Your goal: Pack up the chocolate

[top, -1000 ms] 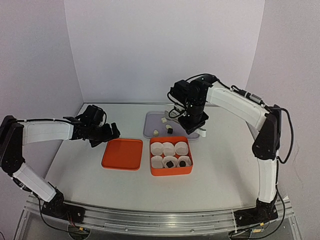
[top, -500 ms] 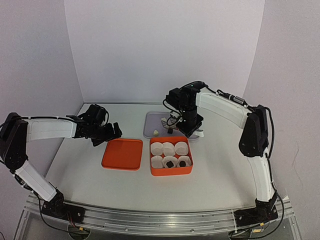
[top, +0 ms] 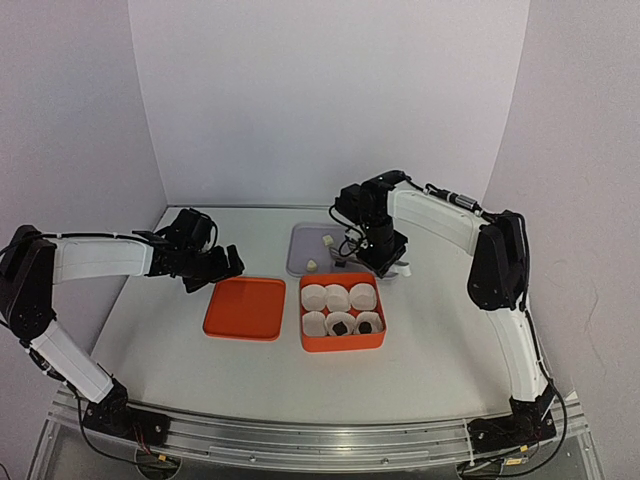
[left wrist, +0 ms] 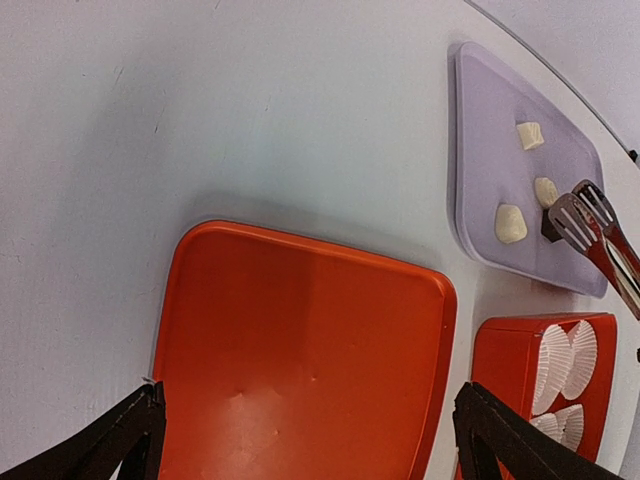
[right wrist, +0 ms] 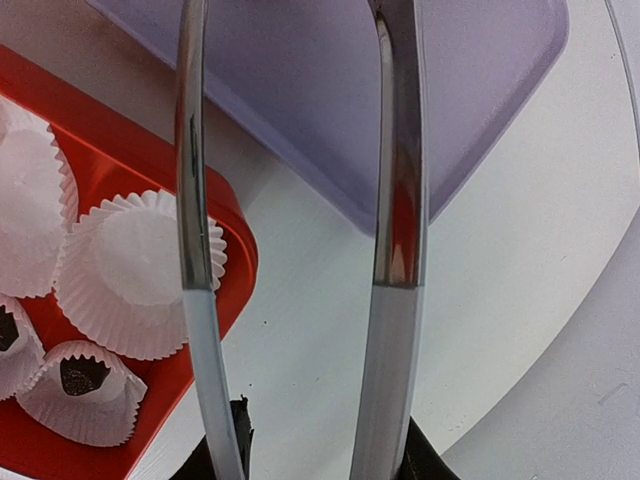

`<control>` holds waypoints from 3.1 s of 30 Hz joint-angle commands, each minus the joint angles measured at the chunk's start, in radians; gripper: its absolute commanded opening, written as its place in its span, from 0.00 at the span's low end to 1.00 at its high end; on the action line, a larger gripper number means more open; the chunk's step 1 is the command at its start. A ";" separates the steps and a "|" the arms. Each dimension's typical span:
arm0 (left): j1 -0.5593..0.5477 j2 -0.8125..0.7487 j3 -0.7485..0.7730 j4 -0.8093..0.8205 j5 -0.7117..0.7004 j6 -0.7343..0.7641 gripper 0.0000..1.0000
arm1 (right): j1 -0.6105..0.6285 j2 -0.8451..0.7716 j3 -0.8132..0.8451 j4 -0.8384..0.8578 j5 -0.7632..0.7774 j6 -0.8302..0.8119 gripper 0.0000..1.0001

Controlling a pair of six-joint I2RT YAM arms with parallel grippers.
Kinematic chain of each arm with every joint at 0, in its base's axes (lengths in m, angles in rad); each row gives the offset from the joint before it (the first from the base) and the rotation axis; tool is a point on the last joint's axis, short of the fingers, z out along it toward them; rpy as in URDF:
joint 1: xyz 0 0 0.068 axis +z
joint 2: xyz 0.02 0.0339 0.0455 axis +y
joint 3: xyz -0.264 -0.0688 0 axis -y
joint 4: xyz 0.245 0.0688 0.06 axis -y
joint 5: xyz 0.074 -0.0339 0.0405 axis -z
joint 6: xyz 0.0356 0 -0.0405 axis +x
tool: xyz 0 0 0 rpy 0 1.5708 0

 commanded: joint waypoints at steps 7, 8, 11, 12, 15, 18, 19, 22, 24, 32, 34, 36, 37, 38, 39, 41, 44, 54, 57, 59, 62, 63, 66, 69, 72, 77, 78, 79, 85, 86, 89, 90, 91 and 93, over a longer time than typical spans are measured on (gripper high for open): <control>0.003 0.024 0.012 0.031 0.001 0.000 1.00 | 0.003 -0.011 0.051 -0.197 -0.065 -0.024 0.38; 0.003 0.026 0.012 0.032 0.001 -0.001 1.00 | 0.003 -0.014 0.048 -0.198 -0.067 -0.024 0.37; 0.003 0.035 0.017 0.033 0.002 -0.002 1.00 | 0.002 -0.010 0.046 -0.204 -0.046 -0.026 0.37; 0.003 0.037 0.018 0.033 0.003 -0.002 1.00 | 0.002 -0.007 0.047 -0.207 -0.038 -0.027 0.37; 0.003 0.040 0.020 0.033 0.004 -0.003 1.00 | -0.001 0.003 0.052 -0.216 -0.032 -0.026 0.37; 0.003 0.041 0.020 0.032 0.004 -0.005 1.00 | -0.005 0.010 0.057 -0.225 -0.022 -0.021 0.36; 0.003 0.041 0.020 0.031 0.003 -0.005 1.00 | -0.007 0.013 0.059 -0.230 -0.015 -0.021 0.36; 0.003 0.039 0.020 0.030 0.002 -0.006 1.00 | -0.011 0.020 0.069 -0.246 0.005 -0.021 0.35; 0.004 0.038 0.017 0.030 -0.001 -0.008 1.00 | -0.014 0.024 0.071 -0.256 0.006 -0.026 0.34; 0.003 0.038 0.021 0.028 -0.002 -0.010 1.00 | -0.017 0.043 0.083 -0.279 0.026 -0.050 0.34; 0.003 0.039 0.021 0.028 -0.002 -0.011 1.00 | -0.018 0.048 0.086 -0.282 0.022 -0.055 0.34; 0.004 0.040 0.021 0.028 0.000 -0.013 1.00 | -0.018 0.050 0.090 -0.282 0.016 -0.056 0.33; 0.003 0.040 0.022 0.028 0.000 -0.012 1.00 | -0.018 0.052 0.094 -0.282 0.014 -0.056 0.32; 0.003 0.041 0.023 0.029 0.000 -0.012 1.00 | -0.018 0.054 0.097 -0.282 0.011 -0.056 0.31; 0.003 0.041 0.023 0.029 0.000 -0.012 1.00 | -0.018 0.054 0.099 -0.282 0.006 -0.058 0.31; 0.003 0.043 0.023 0.028 0.000 -0.013 1.00 | -0.018 0.055 0.106 -0.281 0.000 -0.064 0.28; 0.003 0.046 0.026 0.027 0.000 -0.012 1.00 | -0.017 0.050 0.111 -0.280 0.001 -0.062 0.23; 0.003 0.033 0.035 0.027 0.000 -0.007 1.00 | -0.017 -0.013 0.114 -0.274 0.064 -0.035 0.12; 0.003 0.031 0.031 0.027 0.000 -0.007 1.00 | -0.017 -0.030 0.107 -0.267 0.078 -0.028 0.11; 0.003 0.028 0.027 0.028 0.001 -0.008 1.00 | -0.015 -0.038 0.099 -0.264 0.073 -0.033 0.11; 0.003 0.021 0.018 0.030 0.000 -0.011 1.00 | -0.012 -0.046 0.081 -0.262 0.079 -0.036 0.13; 0.003 0.020 0.016 0.031 0.000 -0.013 1.00 | -0.011 -0.049 0.078 -0.261 0.082 -0.032 0.14; 0.003 0.019 0.015 0.032 -0.002 -0.012 1.00 | -0.010 -0.061 0.078 -0.247 0.088 -0.015 0.14; 0.003 0.018 0.018 0.033 -0.001 -0.012 1.00 | -0.010 -0.087 0.077 -0.228 0.056 -0.007 0.16; 0.003 0.014 0.020 0.036 0.000 -0.011 1.00 | -0.010 -0.130 0.056 -0.205 0.000 0.001 0.17; 0.003 0.000 0.019 0.037 0.002 -0.010 1.00 | -0.009 -0.234 -0.045 -0.131 -0.065 0.012 0.16; 0.003 -0.005 0.018 0.038 0.004 -0.011 1.00 | -0.010 -0.254 -0.069 -0.116 -0.072 0.014 0.15; 0.003 -0.007 0.017 0.039 0.005 -0.011 1.00 | -0.010 -0.269 -0.086 -0.108 -0.078 0.015 0.14; 0.003 -0.024 0.012 0.038 0.014 -0.016 1.00 | -0.010 -0.338 -0.169 -0.070 -0.123 0.025 0.08; 0.003 -0.028 0.011 0.038 0.016 -0.017 1.00 | -0.009 -0.355 -0.187 -0.061 -0.141 0.021 0.07; 0.003 -0.042 0.003 0.041 0.019 -0.021 1.00 | -0.003 -0.429 -0.264 -0.018 -0.180 0.003 0.06; 0.003 -0.047 -0.001 0.042 0.019 -0.023 1.00 | -0.002 -0.451 -0.285 -0.005 -0.184 0.001 0.05; 0.003 -0.051 -0.004 0.043 0.018 -0.024 1.00 | -0.002 -0.470 -0.305 0.005 -0.187 0.002 0.05; 0.003 -0.059 -0.008 0.044 0.016 -0.026 1.00 | -0.001 -0.502 -0.340 0.021 -0.196 0.004 0.05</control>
